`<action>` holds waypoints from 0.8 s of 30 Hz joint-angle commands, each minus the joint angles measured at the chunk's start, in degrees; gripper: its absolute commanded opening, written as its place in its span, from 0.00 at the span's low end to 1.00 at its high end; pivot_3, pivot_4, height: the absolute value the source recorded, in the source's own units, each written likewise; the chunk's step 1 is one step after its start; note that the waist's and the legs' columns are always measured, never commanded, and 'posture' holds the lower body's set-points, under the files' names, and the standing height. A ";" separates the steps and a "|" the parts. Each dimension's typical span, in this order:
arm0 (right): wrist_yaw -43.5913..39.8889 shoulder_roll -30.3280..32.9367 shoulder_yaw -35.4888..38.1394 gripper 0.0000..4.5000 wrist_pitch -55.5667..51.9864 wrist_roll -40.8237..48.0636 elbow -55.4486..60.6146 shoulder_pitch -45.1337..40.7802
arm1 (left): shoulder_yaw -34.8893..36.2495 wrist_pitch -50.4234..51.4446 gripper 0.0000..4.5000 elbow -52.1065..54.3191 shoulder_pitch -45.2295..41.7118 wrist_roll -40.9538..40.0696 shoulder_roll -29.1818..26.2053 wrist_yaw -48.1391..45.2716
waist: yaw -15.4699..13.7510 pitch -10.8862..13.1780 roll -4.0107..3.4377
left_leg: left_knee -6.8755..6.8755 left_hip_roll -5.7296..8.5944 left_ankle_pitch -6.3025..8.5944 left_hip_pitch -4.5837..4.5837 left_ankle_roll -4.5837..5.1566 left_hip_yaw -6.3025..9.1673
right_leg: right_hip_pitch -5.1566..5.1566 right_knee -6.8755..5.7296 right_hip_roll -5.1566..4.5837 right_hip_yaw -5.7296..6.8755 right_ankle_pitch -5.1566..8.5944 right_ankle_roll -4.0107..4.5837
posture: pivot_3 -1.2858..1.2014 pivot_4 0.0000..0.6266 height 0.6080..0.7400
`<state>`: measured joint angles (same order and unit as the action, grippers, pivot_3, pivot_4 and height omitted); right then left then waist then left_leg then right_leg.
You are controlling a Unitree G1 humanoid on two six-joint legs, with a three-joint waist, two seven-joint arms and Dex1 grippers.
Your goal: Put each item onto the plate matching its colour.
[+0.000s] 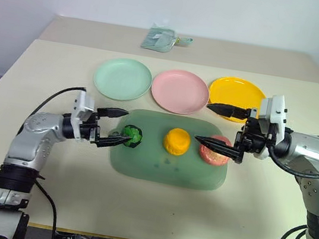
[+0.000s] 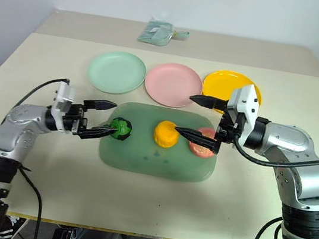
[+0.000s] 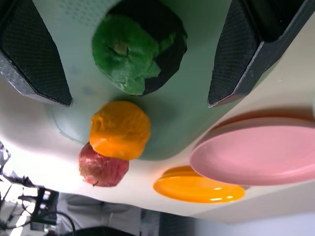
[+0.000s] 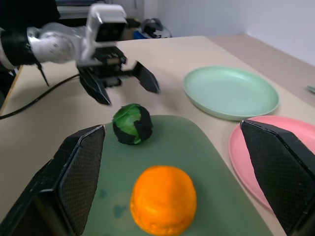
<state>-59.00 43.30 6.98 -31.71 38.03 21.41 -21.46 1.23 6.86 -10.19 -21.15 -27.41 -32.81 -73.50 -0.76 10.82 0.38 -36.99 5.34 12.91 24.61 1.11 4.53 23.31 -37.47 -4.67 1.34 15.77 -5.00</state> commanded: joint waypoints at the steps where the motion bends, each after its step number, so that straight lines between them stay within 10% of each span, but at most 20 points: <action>1: 0.56 0.28 0.35 0.99 0.19 0.80 2.61 -0.43 | -1.12 -5.41 1.00 -4.18 -2.00 3.80 1.35 0.30 | 0.00 0.00 0.00 | 0.00 0.00 0.00 0.00 0.00 0.00 | 0.00 0.00 0.00 0.00 0.00 0.00 | 0.52 0.24 0.98; 13: 1.72 0.04 0.79 0.99 1.15 0.15 3.00 0.84 | -3.20 -10.75 1.00 -12.08 -4.31 7.57 4.21 -1.80 | -0.01 0.00 0.00 | -0.02 0.01 0.00 0.00 0.00 0.00 | -0.01 -0.01 0.00 0.00 -0.01 -0.01 | 0.52 0.24 0.98; 21: 2.07 -0.31 0.82 1.00 1.72 0.00 2.79 1.42 | -1.96 -10.83 0.34 -11.86 -4.19 7.32 4.41 -1.37 | 0.00 -0.01 0.01 | -0.02 0.01 0.00 0.00 0.00 0.00 | -0.01 -0.01 0.00 0.00 -0.01 -0.01 | 0.52 0.24 0.98; 24: 2.27 -0.46 1.00 1.00 1.77 0.31 3.06 1.92 | 0.71 -9.46 0.34 -10.60 -4.29 4.81 3.76 -0.74 | 0.01 -0.01 0.01 | -0.02 0.00 0.00 0.00 0.00 0.00 | 0.00 -0.01 0.00 0.00 -0.01 -0.01 | 0.52 0.24 0.98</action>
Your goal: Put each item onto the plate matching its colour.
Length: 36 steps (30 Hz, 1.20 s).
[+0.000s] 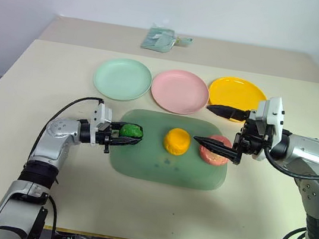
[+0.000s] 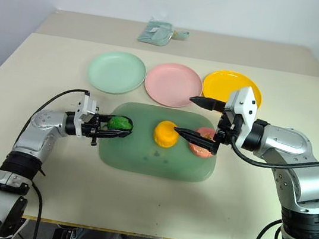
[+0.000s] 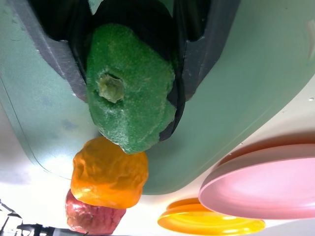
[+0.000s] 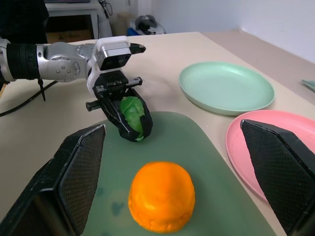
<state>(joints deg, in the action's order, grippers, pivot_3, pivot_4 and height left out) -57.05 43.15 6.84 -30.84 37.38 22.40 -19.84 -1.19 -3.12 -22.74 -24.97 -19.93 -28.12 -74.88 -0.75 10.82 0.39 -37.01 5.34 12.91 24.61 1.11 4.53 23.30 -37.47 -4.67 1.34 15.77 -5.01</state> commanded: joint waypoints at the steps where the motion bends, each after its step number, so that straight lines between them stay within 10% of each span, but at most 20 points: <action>1: 0.58 -0.60 1.26 1.00 0.92 1.21 2.10 0.34 | 4.37 0.69 0.34 1.70 -0.95 -3.43 -1.06 1.23 | 0.01 0.00 0.00 | 0.00 0.00 0.00 0.00 0.00 0.00 | 0.00 0.00 0.00 0.00 0.00 0.00 | 0.52 0.24 0.98; 21: 17.33 -17.23 -6.80 1.00 4.93 -8.90 -2.78 -12.16 | 11.68 -17.80 0.34 -41.76 -33.52 11.26 6.14 45.38 | 0.08 -0.01 0.09 | -0.13 0.15 -0.18 0.13 -0.27 -0.05 | 0.14 -0.14 0.03 0.05 -0.06 -0.08 | 0.52 0.24 0.98; 28: 17.36 -16.56 -6.02 1.00 4.95 -9.12 -2.15 -11.51 | 12.82 -18.80 0.94 -42.77 -34.57 10.14 6.08 44.34 | 0.23 -0.01 0.10 | -0.12 0.14 -0.17 0.13 -0.24 -0.08 | 0.26 -0.35 0.03 0.02 -0.06 -0.08 | 0.52 0.24 0.98; 36: 15.40 -14.75 -8.23 1.00 2.41 -9.17 -0.70 -10.65 | 12.22 -8.75 0.94 -21.10 -26.84 -1.76 4.65 16.75 | 0.41 -0.02 0.09 | -0.13 0.13 -0.20 0.13 -0.29 -0.10 | 0.25 -0.36 0.00 -0.02 -0.06 -0.07 | 0.52 0.24 0.98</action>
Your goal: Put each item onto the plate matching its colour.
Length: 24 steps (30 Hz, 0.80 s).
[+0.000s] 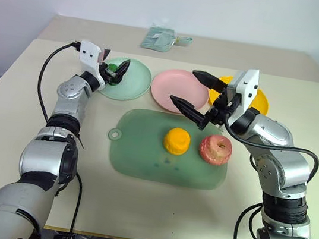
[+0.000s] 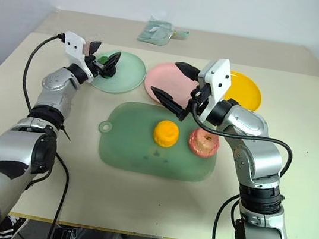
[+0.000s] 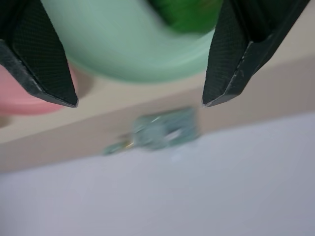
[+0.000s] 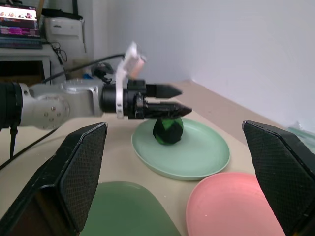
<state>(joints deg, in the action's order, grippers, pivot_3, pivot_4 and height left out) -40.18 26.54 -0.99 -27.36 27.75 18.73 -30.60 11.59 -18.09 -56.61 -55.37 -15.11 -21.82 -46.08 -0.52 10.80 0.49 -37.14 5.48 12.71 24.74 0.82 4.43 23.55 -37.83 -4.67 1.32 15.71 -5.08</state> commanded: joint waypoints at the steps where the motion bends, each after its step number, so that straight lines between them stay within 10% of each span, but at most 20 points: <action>1: -2.09 2.43 -1.14 1.00 -1.55 0.32 3.46 0.25 | -1.34 11.84 0.94 19.92 7.01 -10.04 -2.92 -17.00 | 0.39 0.00 -0.01 | 0.01 -0.02 0.00 0.00 -0.01 -0.02 | 0.01 0.00 0.00 -0.03 0.00 0.01 | 0.52 0.24 0.98; 8: -3.78 3.98 -6.25 1.00 -5.73 -0.60 5.91 -0.65 | -1.87 30.08 0.94 45.59 22.97 -19.74 -11.74 -27.65 | 1.48 0.00 -0.05 | 0.08 -0.15 0.02 -0.01 0.03 -0.05 | 0.15 -0.08 0.15 -0.28 0.02 0.04 | 0.52 0.24 0.98; 24: -6.75 9.89 -17.26 1.00 -10.96 -10.84 3.05 -3.02 | 0.26 36.54 0.94 58.72 38.16 -22.72 -20.69 -32.56 | 1.23 0.00 -0.06 | 0.13 -0.13 0.11 -0.16 0.17 -0.08 | 0.07 -0.06 0.11 -0.36 0.03 0.07 | 0.52 0.24 0.98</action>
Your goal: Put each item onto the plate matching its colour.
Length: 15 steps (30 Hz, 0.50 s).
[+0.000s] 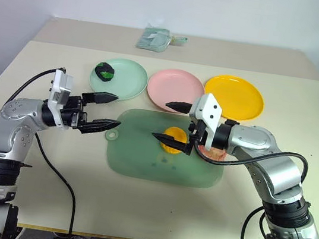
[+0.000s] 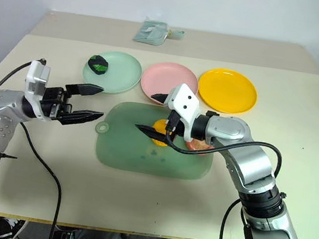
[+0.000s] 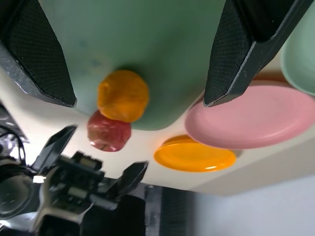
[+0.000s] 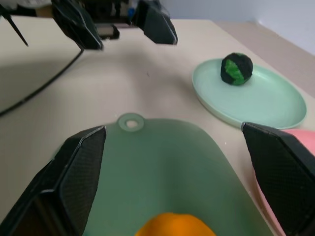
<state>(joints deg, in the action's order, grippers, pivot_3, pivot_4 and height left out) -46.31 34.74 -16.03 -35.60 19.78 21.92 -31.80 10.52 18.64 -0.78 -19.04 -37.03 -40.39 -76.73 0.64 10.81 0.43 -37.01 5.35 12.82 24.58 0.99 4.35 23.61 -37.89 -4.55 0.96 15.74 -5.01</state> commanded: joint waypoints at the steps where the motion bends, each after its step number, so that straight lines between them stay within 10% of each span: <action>1: -0.60 1.56 -2.40 1.00 -5.04 -2.26 -0.33 -2.44 | 1.39 0.23 0.94 3.49 2.69 -1.08 -2.68 -2.38 | 0.11 0.00 0.00 | 0.02 -0.01 0.00 0.00 0.00 0.00 | 0.02 0.00 0.00 0.00 0.01 0.02 | 0.52 0.24 0.98; 12: -2.75 4.05 -7.85 1.00 -10.21 -7.61 -2.17 -5.98 | 1.27 -1.82 0.94 4.71 4.41 -0.53 -1.96 -1.41 | -0.09 0.00 -0.01 | 0.03 -0.01 0.03 0.00 0.03 -0.02 | 0.00 0.06 -0.02 -0.01 0.03 0.05 | 0.52 0.24 0.98; 15: -3.97 3.92 -7.45 0.82 -11.81 -6.90 -1.58 -6.01 | 1.31 -2.18 0.95 4.81 4.70 -0.35 -1.82 -1.03 | -0.03 0.01 -0.01 | 0.06 -0.02 0.03 0.01 0.03 -0.02 | 0.01 0.06 -0.01 -0.01 0.03 0.05 | 0.52 0.24 0.98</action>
<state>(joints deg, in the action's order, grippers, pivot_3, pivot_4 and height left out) -49.54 38.48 -24.35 -46.72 12.25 18.67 -36.89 10.55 17.29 2.43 -14.54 -36.96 -42.20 -78.01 0.61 10.81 0.42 -36.94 5.33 12.85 24.58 1.02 4.33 23.63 -37.83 -4.57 0.96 15.77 -4.96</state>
